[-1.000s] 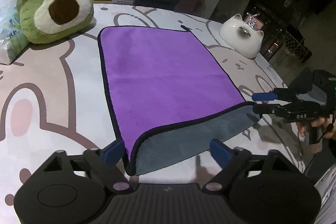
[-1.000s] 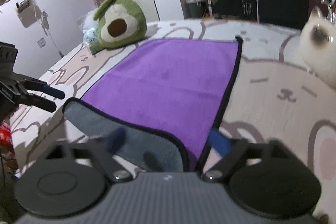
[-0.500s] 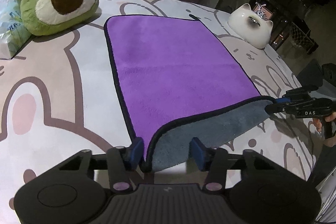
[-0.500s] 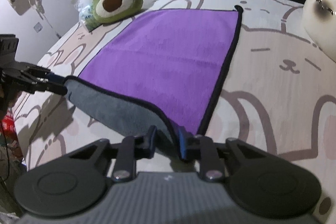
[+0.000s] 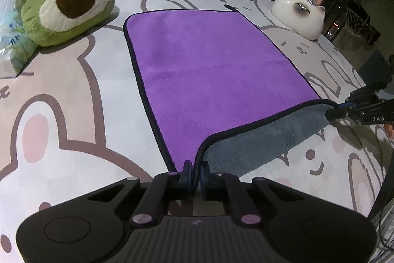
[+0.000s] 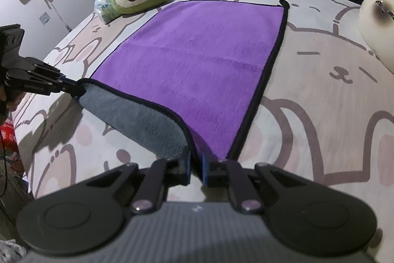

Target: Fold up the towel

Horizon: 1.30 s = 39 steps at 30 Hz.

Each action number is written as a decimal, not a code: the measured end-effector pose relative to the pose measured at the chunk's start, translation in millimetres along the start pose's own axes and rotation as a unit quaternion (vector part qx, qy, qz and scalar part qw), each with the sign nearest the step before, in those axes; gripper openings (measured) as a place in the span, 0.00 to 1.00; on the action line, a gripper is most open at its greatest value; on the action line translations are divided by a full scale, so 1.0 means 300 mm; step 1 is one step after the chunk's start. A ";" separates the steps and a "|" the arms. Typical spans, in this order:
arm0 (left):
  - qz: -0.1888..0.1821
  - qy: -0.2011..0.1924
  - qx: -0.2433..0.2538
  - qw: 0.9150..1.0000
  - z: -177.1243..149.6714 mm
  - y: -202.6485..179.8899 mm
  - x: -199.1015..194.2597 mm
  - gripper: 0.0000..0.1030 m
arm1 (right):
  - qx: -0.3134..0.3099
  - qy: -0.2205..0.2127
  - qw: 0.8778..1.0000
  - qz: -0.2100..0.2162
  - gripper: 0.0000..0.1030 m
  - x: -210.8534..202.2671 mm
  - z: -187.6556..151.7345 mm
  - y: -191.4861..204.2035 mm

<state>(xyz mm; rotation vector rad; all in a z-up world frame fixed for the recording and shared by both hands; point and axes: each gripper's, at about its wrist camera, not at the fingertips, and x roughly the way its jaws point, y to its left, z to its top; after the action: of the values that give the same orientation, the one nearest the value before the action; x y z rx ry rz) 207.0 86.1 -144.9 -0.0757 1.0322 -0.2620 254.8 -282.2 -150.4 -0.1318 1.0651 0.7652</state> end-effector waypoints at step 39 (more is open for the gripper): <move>0.092 -0.188 -0.026 0.977 0.248 -0.007 -0.144 0.05 | 0.034 -0.188 0.979 -0.071 0.05 -0.142 0.242 -0.003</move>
<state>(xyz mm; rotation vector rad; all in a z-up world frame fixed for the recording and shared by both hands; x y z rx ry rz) 249.5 90.2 -70.1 -0.0739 0.6627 -0.0474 298.1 -271.6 -79.0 -0.0013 0.7118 0.5946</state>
